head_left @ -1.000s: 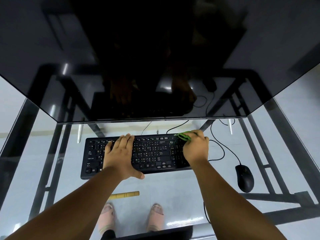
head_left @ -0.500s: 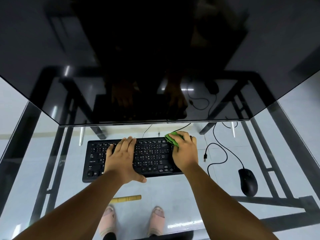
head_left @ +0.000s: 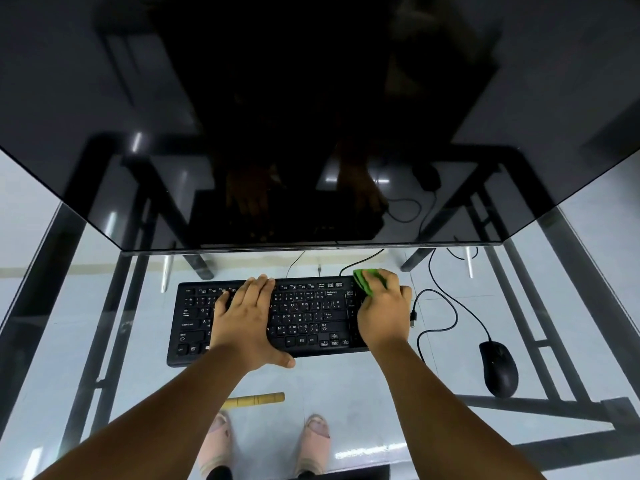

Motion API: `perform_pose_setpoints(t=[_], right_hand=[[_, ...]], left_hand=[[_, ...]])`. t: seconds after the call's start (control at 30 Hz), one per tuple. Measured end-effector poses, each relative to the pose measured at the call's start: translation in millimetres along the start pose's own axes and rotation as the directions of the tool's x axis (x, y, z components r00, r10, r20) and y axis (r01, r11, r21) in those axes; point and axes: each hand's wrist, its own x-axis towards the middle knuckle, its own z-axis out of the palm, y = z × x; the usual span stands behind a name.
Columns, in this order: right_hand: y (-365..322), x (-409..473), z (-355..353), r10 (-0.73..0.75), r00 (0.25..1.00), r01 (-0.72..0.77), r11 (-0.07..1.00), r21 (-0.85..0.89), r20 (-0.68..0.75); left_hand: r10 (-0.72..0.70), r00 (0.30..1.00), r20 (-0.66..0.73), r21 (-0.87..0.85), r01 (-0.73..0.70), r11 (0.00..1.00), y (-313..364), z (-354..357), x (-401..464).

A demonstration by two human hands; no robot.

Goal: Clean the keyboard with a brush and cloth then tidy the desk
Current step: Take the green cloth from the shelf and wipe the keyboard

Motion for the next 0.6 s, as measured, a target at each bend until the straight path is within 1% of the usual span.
perform_pose_setpoints(t=[0.03,0.1,0.17,0.23,0.27,0.3,0.37,0.43,0.5,0.6], right_hand=[[-4,0,1,-0.013,1.0,0.013,1.0,-0.01,0.008],[-11,-4,0,-0.143,0.988,0.145,0.989,-0.035,0.054],[-11,-11,-4,-0.297,0.943,0.305,0.952,-0.036,0.149],[0,-18,-8,-0.385,0.903,0.395,0.919,-0.015,0.19],[7,-20,-9,-0.385,0.907,0.393,0.919,-0.014,0.173],[13,-22,-9,-0.348,0.927,0.353,0.935,-0.012,0.141],[14,-24,-6,-0.221,0.973,0.222,0.975,0.001,0.068],[4,-27,-2,-0.165,0.985,0.165,0.986,-0.003,0.041],[-5,-31,0,-0.219,0.973,0.221,0.975,-0.016,0.076],[-1,-34,-5,-0.383,0.91,0.389,0.921,-0.01,0.16]], left_hand=[[0.002,1.0,-0.001,-0.003,-0.002,1.0,0,0,0],[0.005,1.0,-0.004,-0.018,-0.005,1.0,-1,1,0],[0.007,1.0,-0.01,-0.03,-0.007,1.0,-2,2,0],[0.008,1.0,-0.011,-0.029,-0.008,1.0,-2,2,-1],[0.008,1.0,-0.01,-0.028,-0.009,1.0,-2,2,-1],[0.008,1.0,-0.008,-0.026,-0.008,1.0,-2,2,-1],[0.008,1.0,-0.008,-0.026,-0.009,1.0,-3,2,-1],[0.008,1.0,-0.011,-0.029,-0.009,1.0,-3,3,0],[0.009,1.0,-0.009,-0.028,-0.01,1.0,-3,4,0],[0.011,1.0,-0.007,-0.023,-0.011,1.0,-3,4,-1]])
